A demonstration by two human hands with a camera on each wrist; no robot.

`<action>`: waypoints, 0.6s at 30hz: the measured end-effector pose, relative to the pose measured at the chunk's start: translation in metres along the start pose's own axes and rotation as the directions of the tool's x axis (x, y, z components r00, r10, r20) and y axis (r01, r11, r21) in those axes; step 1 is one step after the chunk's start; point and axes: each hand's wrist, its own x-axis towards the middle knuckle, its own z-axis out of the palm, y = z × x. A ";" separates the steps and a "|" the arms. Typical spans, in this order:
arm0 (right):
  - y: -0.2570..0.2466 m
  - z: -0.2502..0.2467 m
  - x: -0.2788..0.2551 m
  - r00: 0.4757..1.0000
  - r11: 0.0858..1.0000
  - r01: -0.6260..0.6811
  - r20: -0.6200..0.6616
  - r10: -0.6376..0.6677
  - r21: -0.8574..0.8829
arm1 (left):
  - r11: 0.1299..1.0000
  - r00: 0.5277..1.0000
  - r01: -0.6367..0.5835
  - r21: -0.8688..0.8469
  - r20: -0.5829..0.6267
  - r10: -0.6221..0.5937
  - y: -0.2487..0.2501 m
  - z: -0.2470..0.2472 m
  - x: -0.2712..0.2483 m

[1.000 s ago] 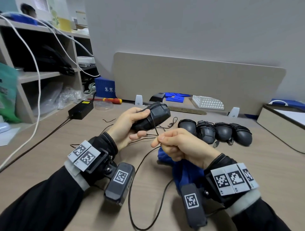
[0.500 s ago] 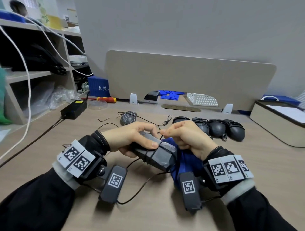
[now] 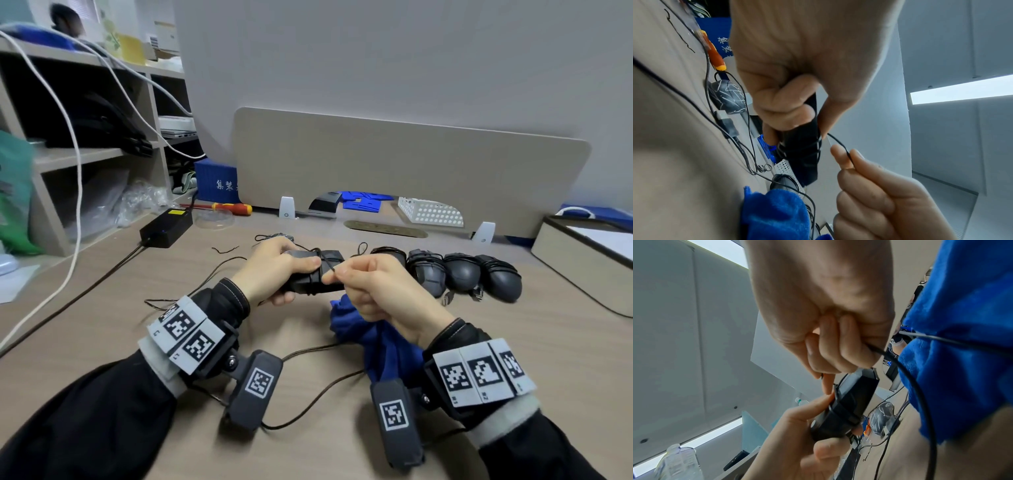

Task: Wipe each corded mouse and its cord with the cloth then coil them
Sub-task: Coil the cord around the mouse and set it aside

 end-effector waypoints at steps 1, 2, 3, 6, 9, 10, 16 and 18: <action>0.000 0.001 0.000 1.000 1.000 -0.005 0.015 0.005 0.003 | 1.000 1.000 0.009 -0.027 0.011 -0.009 0.000 0.000 0.000; 0.000 0.002 0.000 1.000 1.000 -0.010 0.030 0.010 -0.002 | 0.998 0.999 0.019 -0.054 0.044 -0.017 0.001 -0.001 0.000; 0.000 0.002 -0.001 0.999 1.000 -0.012 0.040 0.013 -0.013 | 0.996 0.996 0.030 -0.081 0.091 -0.022 0.002 -0.001 -0.001; 0.001 0.003 -0.001 0.998 0.999 -0.018 0.052 0.021 -0.049 | 0.986 0.980 0.054 -0.156 0.195 -0.023 0.005 -0.004 -0.004; 0.002 0.001 -0.002 0.998 0.997 -0.036 0.049 0.040 -0.075 | 0.984 0.974 0.038 -0.172 0.228 0.002 0.007 -0.005 -0.007; 0.002 0.001 -0.002 0.998 0.996 -0.041 0.052 0.045 -0.082 | 0.984 0.975 0.035 -0.173 0.223 0.004 0.007 -0.004 -0.007; 0.003 0.004 -0.002 0.989 0.994 -0.060 0.130 0.072 -0.094 | 0.964 0.997 -0.004 -0.266 0.072 0.024 0.004 -0.004 -0.002; 0.005 0.005 -0.002 0.982 0.989 -0.092 0.156 0.109 -0.113 | 0.951 0.999 -0.035 -0.308 0.018 0.042 0.005 -0.006 -0.002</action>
